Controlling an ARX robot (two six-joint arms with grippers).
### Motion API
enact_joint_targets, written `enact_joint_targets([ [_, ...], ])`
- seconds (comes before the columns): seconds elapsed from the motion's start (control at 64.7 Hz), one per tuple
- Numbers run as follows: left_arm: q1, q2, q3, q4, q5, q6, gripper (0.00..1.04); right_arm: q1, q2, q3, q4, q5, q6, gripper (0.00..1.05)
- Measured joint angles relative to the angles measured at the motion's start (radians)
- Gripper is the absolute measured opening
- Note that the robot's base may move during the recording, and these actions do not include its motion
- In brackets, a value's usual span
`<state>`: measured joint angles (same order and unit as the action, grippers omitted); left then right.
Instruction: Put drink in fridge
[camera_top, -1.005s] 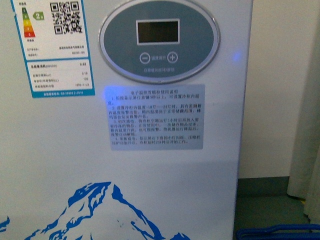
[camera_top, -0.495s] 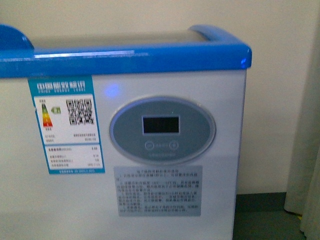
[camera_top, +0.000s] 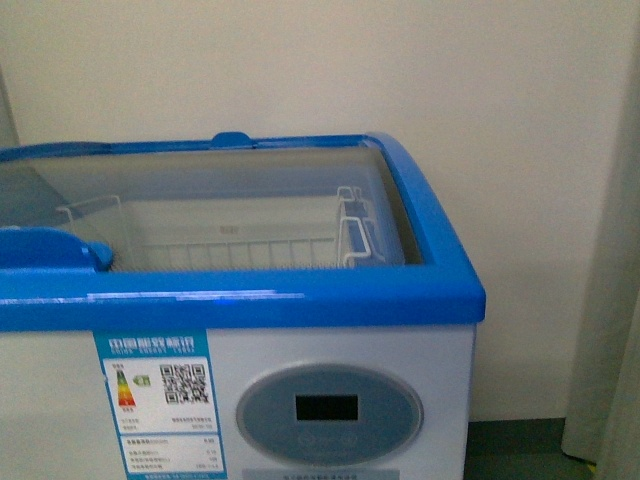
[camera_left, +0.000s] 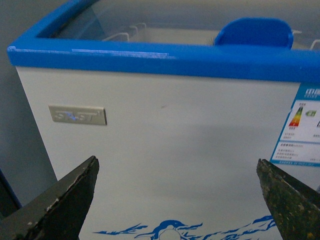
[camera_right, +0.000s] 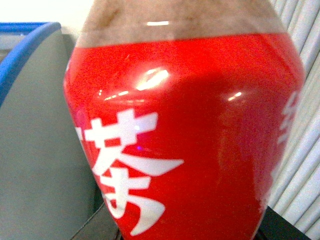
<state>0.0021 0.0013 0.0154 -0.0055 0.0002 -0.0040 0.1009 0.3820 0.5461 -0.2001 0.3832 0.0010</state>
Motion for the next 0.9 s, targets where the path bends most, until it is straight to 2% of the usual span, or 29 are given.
enact_joint_targets([
  [0.51, 0.0, 0.0, 0.0, 0.0, 0.0, 0.0, 0.97, 0.0, 0.0, 0.001, 0.0, 0.0, 0.0, 0.35],
  [0.526, 0.002, 0.002, 0.001, -0.003, 0.014, -0.002, 0.97, 0.0, 0.0, 0.001, 0.0, 0.0, 0.0, 0.35],
  [0.541, 0.018, 0.017, 0.009, -0.027, 0.069, -0.027, 0.97, 0.0, 0.0, 0.001, 0.0, 0.0, 0.0, 0.35],
  [0.587, 0.098, 0.119, 0.057, -0.099, 0.289, -0.118, 0.97, 0.0, 0.0, 0.0, 0.0, 0.002, 0.0, 0.35],
  [0.618, 0.142, 0.208, 0.083, -0.082, 0.401, -0.157, 0.97, 0.0, 0.0, 0.0, 0.0, 0.0, 0.0, 0.35],
  [0.68, 0.209, 0.349, 0.137, 0.0, 0.549, -0.192, 0.97, 0.002, 0.0, 0.0, 0.0, -0.001, 0.001, 0.35],
  [0.819, 0.304, 0.555, 0.248, 0.185, 0.695, -0.17, 0.97, 0.002, 0.0, 0.0, 0.0, 0.0, 0.001, 0.35],
  [0.897, 0.353, 0.686, 0.323, 0.311, 0.777, -0.1, 0.97, 0.002, 0.0, 0.0, 0.0, 0.0, 0.001, 0.35],
])
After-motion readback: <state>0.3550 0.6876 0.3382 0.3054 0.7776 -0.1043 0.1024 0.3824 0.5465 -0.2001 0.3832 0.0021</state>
